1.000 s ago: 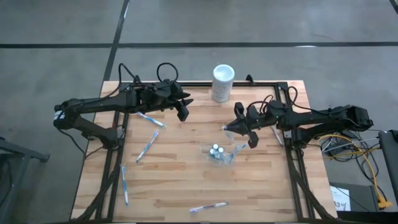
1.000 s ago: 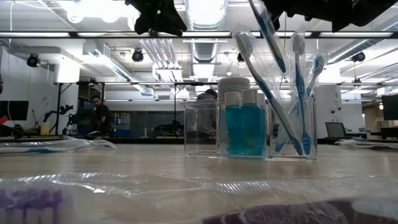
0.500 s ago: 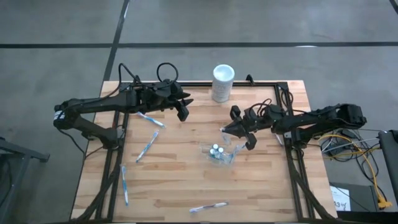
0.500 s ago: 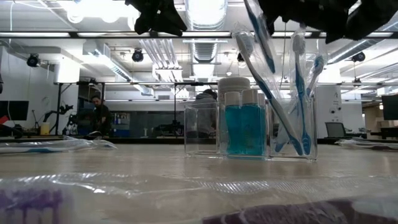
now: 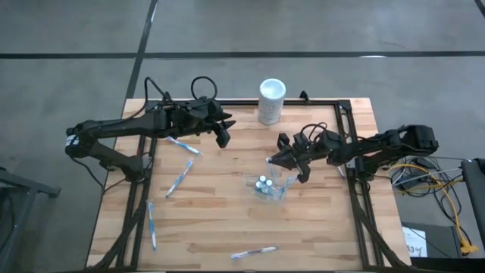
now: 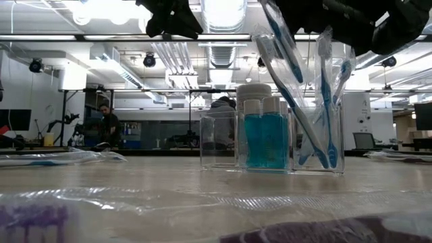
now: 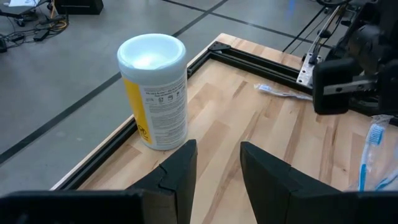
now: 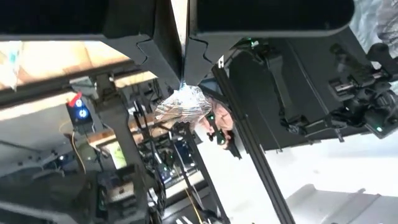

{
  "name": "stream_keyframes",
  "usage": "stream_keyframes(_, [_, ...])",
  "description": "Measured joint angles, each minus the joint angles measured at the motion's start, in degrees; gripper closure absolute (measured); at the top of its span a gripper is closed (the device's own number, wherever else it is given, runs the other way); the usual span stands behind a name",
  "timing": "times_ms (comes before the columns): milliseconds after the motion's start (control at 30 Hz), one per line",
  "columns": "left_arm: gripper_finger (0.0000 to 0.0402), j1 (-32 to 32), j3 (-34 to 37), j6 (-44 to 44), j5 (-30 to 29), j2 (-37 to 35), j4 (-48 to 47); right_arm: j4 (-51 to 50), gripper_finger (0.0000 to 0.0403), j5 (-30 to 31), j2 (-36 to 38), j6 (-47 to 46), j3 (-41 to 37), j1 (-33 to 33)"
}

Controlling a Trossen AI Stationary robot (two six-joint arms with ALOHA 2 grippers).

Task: Pick & Place toothbrushing station
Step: Put the blue toothbrush into the transparent organizer

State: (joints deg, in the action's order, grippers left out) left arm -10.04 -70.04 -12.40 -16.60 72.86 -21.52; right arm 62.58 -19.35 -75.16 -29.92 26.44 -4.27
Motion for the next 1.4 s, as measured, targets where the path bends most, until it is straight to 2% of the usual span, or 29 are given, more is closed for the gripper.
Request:
stream_keyframes(267, [0.0273,0.0,0.0,0.0,0.0,0.0,0.0,-0.1,0.0395,0.2,-2.8,-3.1,-0.6,0.0])
stream_keyframes(700, [0.0273,0.0,0.0,0.0,0.0,0.0,0.0,-0.1,0.0395,1.5,-2.9,-7.5,-3.5,0.0])
stream_keyframes(1400, [0.0273,0.0,0.0,0.0,0.0,0.0,0.0,4.1,0.0395,1.5,-2.9,-0.1,-4.8,-0.1])
